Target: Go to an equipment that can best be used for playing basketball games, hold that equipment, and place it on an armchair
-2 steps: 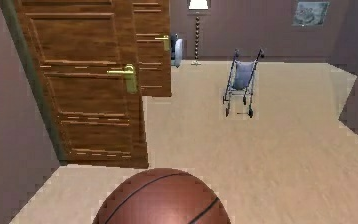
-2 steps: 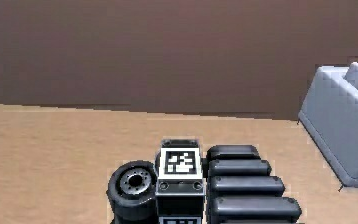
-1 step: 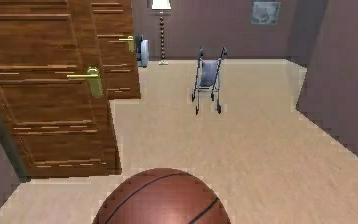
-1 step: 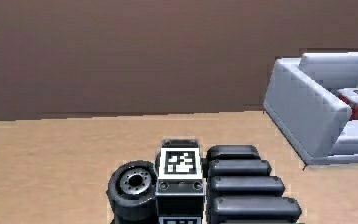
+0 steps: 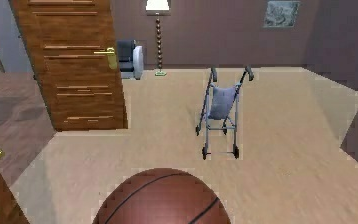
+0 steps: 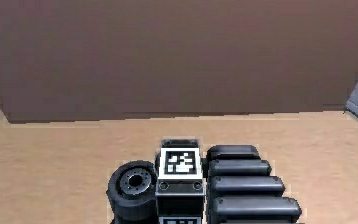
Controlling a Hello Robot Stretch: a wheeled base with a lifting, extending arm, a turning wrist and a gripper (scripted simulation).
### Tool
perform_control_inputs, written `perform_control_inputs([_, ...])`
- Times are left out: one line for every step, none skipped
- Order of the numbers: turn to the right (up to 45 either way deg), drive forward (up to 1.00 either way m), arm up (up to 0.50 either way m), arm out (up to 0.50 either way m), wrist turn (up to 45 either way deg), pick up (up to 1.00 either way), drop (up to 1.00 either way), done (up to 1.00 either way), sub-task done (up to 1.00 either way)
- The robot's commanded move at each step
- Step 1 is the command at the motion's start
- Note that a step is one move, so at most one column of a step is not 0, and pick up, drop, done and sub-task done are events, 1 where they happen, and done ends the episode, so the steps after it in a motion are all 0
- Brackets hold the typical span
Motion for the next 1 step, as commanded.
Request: perform_control_inputs([0.0,0.20,0.00,0.00,0.0,0.00,0.00,0.00,0.00])
